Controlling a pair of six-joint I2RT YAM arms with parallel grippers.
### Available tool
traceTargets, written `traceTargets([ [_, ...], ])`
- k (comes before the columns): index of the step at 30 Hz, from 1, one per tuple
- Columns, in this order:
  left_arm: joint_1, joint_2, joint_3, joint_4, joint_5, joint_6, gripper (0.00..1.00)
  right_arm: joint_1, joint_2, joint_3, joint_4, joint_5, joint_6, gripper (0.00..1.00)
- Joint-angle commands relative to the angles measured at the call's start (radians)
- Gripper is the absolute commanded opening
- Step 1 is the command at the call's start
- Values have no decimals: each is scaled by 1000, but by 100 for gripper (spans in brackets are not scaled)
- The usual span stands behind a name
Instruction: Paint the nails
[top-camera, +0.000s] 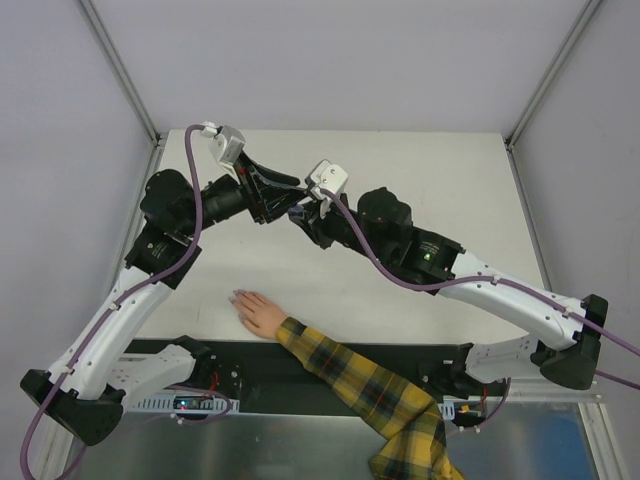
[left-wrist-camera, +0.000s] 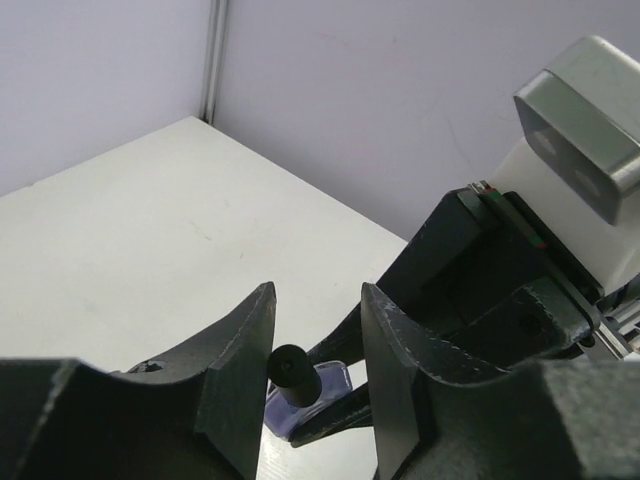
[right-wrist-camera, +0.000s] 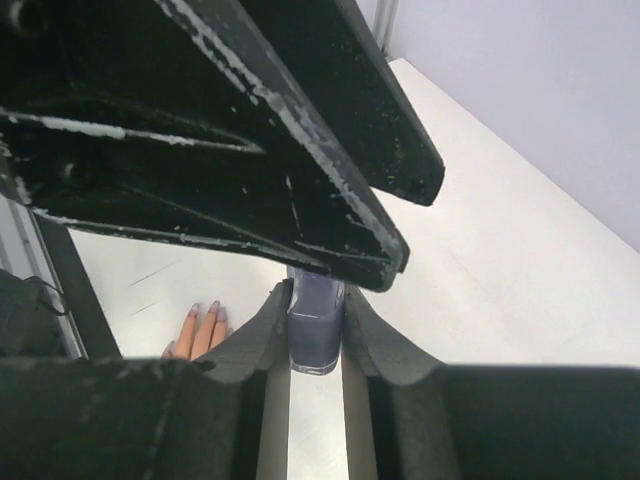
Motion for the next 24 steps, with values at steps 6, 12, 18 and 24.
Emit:
traceTargets([
  [6,14,21,18,21,20,-28,24,9,-42,40,83,96,-58,0],
  [12,18,61,38,27,105,-36,0,7,-45,48,87,84,-72,0],
  [18,18,138,43,230,444,-121,0,-39,-114,20,65,-267,-130,1],
  [24,16,146,-18,502,593,-282,0,-289,-182,-70,209,-1069,170,1],
])
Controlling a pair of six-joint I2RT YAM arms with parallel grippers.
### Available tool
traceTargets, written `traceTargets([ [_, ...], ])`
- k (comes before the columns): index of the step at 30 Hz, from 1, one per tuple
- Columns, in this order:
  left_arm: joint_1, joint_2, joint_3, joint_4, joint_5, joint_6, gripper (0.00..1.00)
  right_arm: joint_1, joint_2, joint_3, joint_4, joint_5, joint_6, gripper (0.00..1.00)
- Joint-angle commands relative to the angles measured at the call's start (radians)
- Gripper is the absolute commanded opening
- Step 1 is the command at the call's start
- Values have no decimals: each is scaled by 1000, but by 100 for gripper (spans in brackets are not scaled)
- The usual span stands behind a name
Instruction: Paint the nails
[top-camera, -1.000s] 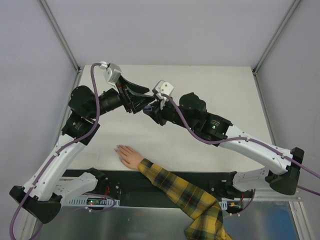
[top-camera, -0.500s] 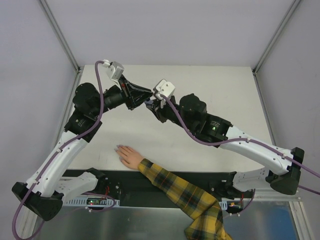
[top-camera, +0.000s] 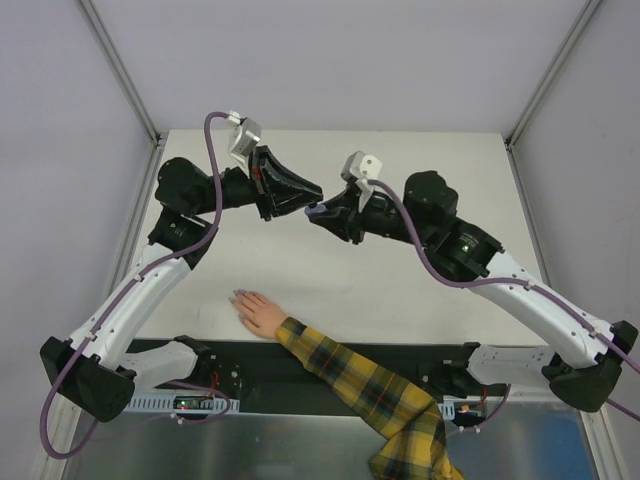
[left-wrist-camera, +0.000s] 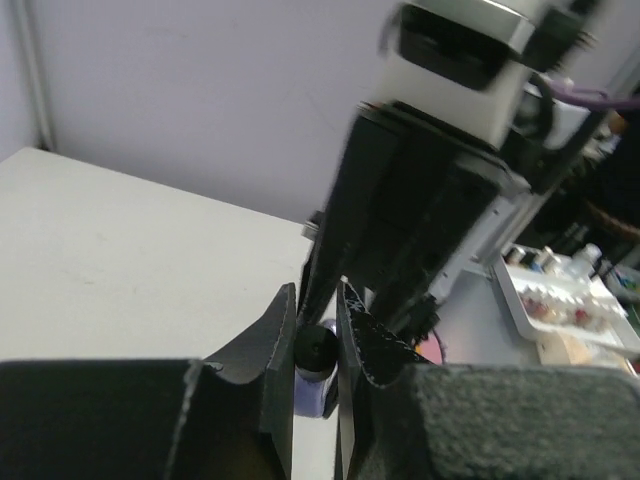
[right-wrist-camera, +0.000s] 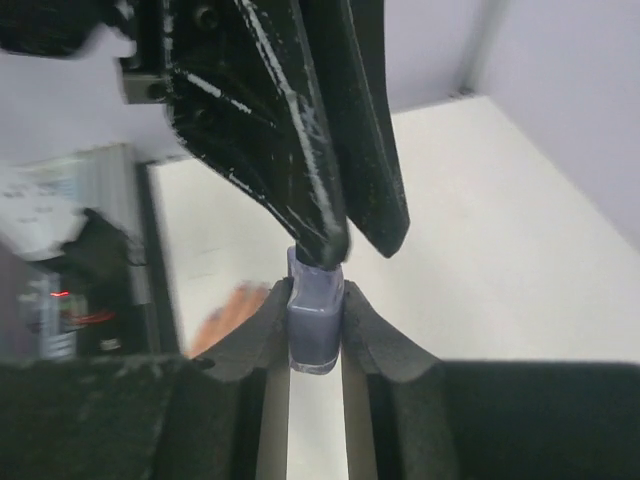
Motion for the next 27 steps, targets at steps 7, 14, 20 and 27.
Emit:
traceTargets([
  [7,-13,-7,-15,172,179,-122,18,-191,-42,-53,341,-751,342,0],
  [14,-13,-64,58,-210,-85,103,96,-168,-126,-112,140,-203,258,1],
  [20,3,-102,47,-268,-225,105,94,48,-111,-112,86,318,143,0],
  [27,5,-101,38,-314,-323,113,74,160,24,-1,98,587,48,0],
])
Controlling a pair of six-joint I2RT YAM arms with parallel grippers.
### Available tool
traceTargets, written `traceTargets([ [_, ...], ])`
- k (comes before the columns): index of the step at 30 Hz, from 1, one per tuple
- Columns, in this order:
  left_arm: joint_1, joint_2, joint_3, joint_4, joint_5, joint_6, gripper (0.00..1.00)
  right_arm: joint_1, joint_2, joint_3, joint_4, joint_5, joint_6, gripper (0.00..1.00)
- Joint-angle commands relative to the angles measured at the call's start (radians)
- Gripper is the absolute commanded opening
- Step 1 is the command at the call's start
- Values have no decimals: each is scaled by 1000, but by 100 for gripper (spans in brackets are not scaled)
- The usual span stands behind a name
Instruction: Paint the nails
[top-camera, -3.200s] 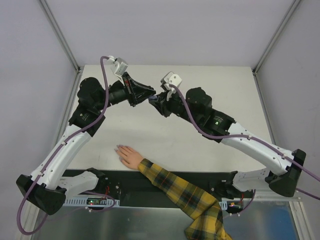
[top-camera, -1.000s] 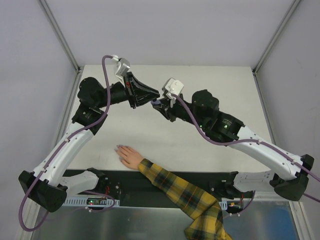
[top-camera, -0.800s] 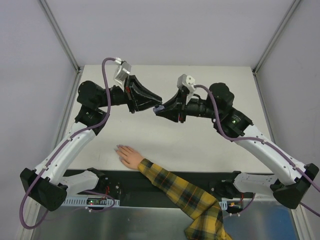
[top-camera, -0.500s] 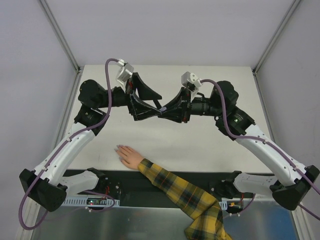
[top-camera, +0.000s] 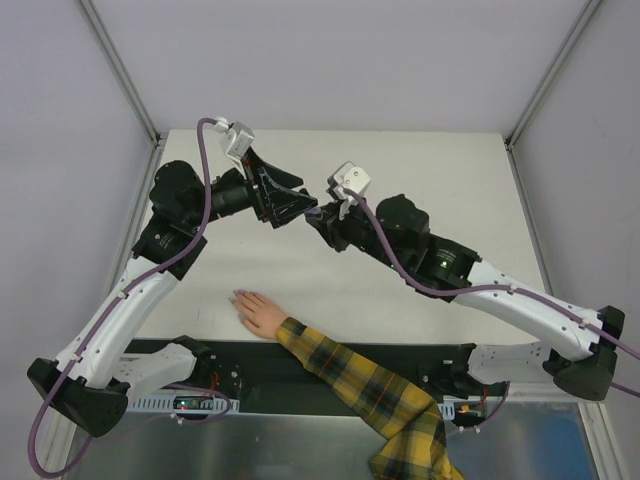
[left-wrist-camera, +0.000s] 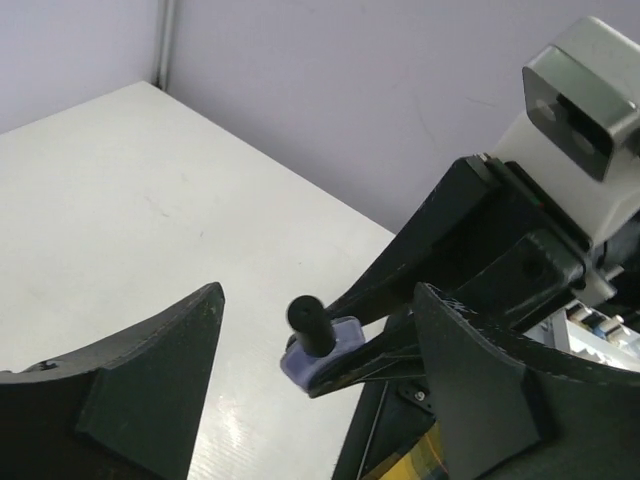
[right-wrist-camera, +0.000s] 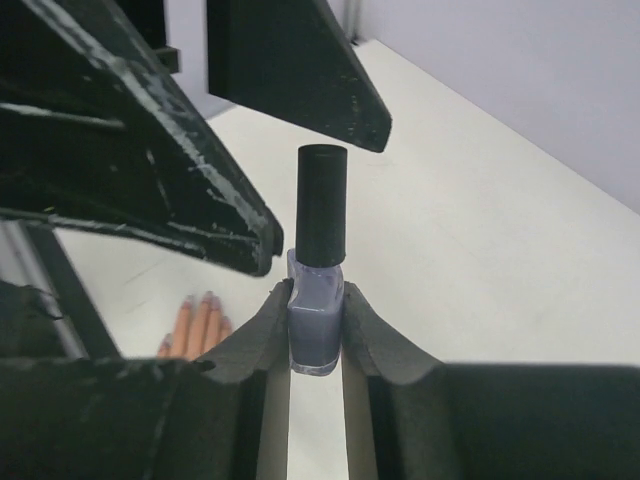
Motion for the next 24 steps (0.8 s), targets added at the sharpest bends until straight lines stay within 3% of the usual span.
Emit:
traceTargets([
  [1,11,-12,26,-25,-91,27,72,33,67,93,47,240,-92,0],
  [7,14,-4,32,-33,-76,30,50,53,104,116,91,287,-123,0],
  [13,14,6,35,-33,-60,29,37,56,111,119,108,293,-134,0],
  [14,14,11,36,-33,-51,29,29,56,111,119,111,288,-134,1],
  [16,15,17,40,-33,-44,26,24,56,111,119,117,271,-135,0],
  [19,20,32,46,-22,-2,17,2,57,105,113,117,222,-146,0],
  [24,28,48,23,97,123,-52,0,54,64,53,123,169,-188,0],
])
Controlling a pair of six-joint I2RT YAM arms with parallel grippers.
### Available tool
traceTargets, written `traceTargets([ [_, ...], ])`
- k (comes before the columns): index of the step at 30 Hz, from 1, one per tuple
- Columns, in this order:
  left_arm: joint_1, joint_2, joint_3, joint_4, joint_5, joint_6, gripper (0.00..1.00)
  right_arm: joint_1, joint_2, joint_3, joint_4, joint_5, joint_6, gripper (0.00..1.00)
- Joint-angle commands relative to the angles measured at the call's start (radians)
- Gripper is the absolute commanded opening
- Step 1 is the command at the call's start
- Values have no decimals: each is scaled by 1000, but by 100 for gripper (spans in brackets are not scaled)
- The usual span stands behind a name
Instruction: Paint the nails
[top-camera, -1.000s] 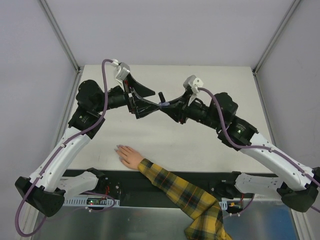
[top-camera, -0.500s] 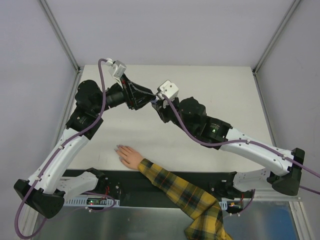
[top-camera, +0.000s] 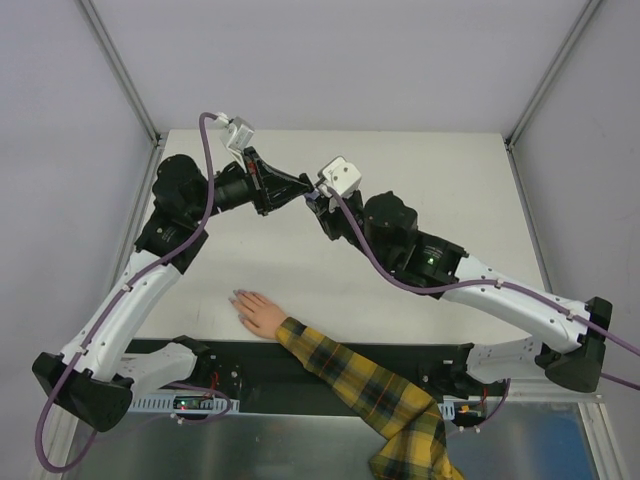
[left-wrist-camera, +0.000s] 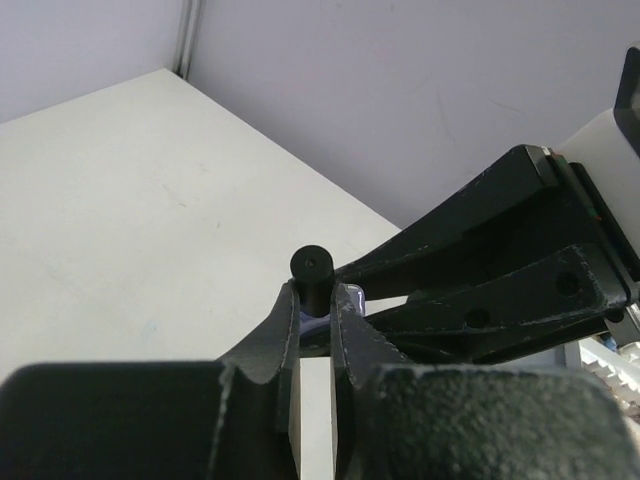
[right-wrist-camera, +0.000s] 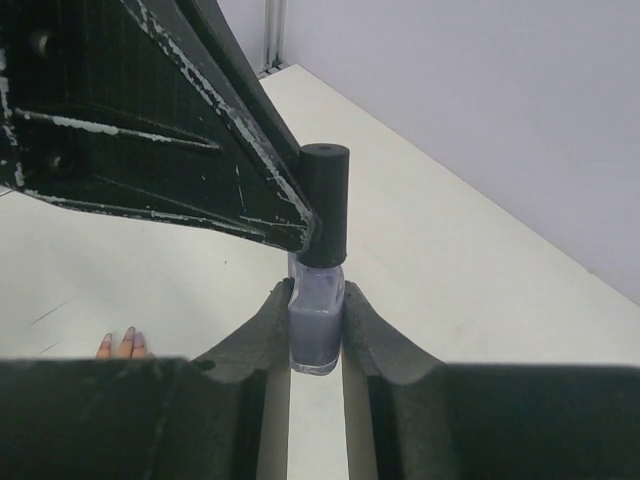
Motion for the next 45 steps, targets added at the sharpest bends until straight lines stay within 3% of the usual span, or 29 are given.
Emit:
traceTargets([
  [1,8,20,6,202,203,-80,0,-5,-69,-27,70,-100,-40,0],
  [4,11,49,-17,326,338,-178,0,-98,-134,-65,71,-402,15,0],
  [5,11,57,-20,400,360,-199,0,-150,-138,-68,81,-729,59,0],
  [8,11,64,-34,480,413,-250,0,-307,-126,-59,178,-1229,242,0],
  [10,11,55,-32,477,420,-238,0,-338,-131,-54,177,-1276,266,0],
  [15,11,28,-17,367,380,-156,3,-375,-152,-51,79,-1155,254,1],
  [20,11,-12,-9,275,306,-71,57,-361,-177,-88,45,-856,251,0],
  [27,11,-15,-9,155,102,-40,63,-189,-149,-65,35,-440,185,1],
  [32,11,0,-6,115,65,-46,53,-106,-80,-11,27,-256,141,0],
  [35,11,2,-3,112,70,-46,40,-74,-54,9,30,-213,138,0],
  [40,11,11,9,112,105,-45,0,-39,-45,15,47,-133,112,0],
  [45,11,41,2,263,277,-124,0,-45,-75,1,47,-147,89,0],
])
